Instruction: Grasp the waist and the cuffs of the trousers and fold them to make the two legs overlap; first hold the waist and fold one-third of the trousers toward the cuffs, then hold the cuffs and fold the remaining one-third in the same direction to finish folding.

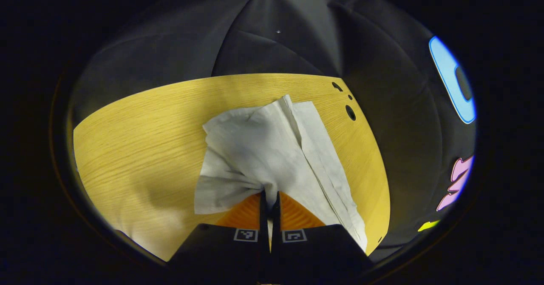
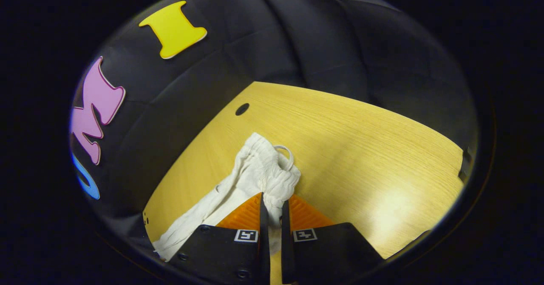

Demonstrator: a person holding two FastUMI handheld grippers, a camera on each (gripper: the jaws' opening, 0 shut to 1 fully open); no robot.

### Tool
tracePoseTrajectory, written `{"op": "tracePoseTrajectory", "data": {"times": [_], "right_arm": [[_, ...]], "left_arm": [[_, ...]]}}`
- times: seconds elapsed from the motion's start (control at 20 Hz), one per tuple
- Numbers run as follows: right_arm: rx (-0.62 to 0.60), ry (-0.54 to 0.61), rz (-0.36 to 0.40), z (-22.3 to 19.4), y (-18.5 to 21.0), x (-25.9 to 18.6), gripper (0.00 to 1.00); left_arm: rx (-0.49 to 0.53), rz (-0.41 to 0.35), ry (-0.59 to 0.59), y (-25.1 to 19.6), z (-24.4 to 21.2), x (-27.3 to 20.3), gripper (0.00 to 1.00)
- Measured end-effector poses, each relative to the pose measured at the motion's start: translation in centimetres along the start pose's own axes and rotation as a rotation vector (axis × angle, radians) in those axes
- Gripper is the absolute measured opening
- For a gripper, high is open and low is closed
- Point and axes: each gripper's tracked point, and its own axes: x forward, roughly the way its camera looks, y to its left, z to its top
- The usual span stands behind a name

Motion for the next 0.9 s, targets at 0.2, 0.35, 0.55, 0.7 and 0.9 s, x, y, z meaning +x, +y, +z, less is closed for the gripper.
{"op": "tracePoseTrajectory", "data": {"times": [0.2,0.35,0.55,0.7,0.9], "right_arm": [[-0.084,-0.074,0.118,1.2,5.2,-3.2,0.15],[-0.241,-0.093,0.208,-0.1,10.5,-5.0,0.15],[-0.363,-0.108,0.331,-3.6,18.0,-6.6,0.14],[-0.433,-0.069,0.398,-8.2,22.9,-7.3,0.14],[-0.5,0.024,0.456,-14.6,25.3,-7.2,0.14]], "left_arm": [[0.019,-0.013,0.018,0.0,-0.5,0.1,0.07],[0.028,-0.026,0.024,0.2,-0.7,0.4,0.06],[0.027,-0.04,0.033,0.2,-0.7,0.2,0.07],[0.026,-0.042,0.035,0.2,-0.7,0.2,0.06],[0.03,-0.039,0.037,0.2,-0.7,0.2,0.06]]}}
